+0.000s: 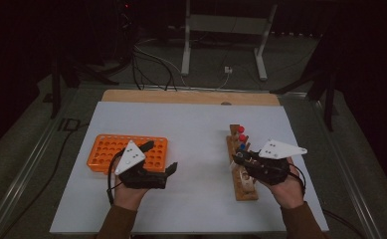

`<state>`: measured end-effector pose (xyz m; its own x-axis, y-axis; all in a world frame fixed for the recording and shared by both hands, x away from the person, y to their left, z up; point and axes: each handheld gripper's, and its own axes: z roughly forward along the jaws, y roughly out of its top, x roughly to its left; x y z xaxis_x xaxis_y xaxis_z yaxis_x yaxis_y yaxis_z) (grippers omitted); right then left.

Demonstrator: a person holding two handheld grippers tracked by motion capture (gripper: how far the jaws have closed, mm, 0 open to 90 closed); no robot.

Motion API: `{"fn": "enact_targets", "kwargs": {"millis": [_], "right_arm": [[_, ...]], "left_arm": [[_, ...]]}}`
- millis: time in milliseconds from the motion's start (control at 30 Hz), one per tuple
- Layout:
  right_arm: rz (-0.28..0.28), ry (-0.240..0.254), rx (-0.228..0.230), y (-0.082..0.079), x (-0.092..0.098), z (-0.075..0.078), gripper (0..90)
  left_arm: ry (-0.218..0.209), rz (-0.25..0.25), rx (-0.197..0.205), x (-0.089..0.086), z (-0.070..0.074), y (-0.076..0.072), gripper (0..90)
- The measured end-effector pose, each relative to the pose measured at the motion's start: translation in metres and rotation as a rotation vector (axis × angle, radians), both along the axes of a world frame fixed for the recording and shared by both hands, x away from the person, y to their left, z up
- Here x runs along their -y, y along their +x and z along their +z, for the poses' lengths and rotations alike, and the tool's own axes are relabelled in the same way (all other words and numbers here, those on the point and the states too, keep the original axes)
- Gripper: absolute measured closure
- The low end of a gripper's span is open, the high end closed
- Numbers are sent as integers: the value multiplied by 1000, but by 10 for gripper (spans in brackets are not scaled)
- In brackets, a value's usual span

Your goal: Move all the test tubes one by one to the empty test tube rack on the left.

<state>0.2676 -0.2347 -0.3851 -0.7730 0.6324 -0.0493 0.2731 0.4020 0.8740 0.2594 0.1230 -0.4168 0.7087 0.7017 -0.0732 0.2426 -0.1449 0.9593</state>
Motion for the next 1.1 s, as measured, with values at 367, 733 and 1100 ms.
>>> {"fn": "enact_targets", "kwargs": {"millis": [367, 733, 1100], "right_arm": [[39, 88, -49, 15, -11, -3, 759], [71, 98, -64, 20, -26, -2, 759], [97, 105, -100, 23, -35, -9, 759]], "left_arm": [[38, -107, -19, 52, -3, 13, 72], [60, -194, -74, 96, -12, 27, 209], [65, -234, -87, 107, -15, 27, 613]]}}
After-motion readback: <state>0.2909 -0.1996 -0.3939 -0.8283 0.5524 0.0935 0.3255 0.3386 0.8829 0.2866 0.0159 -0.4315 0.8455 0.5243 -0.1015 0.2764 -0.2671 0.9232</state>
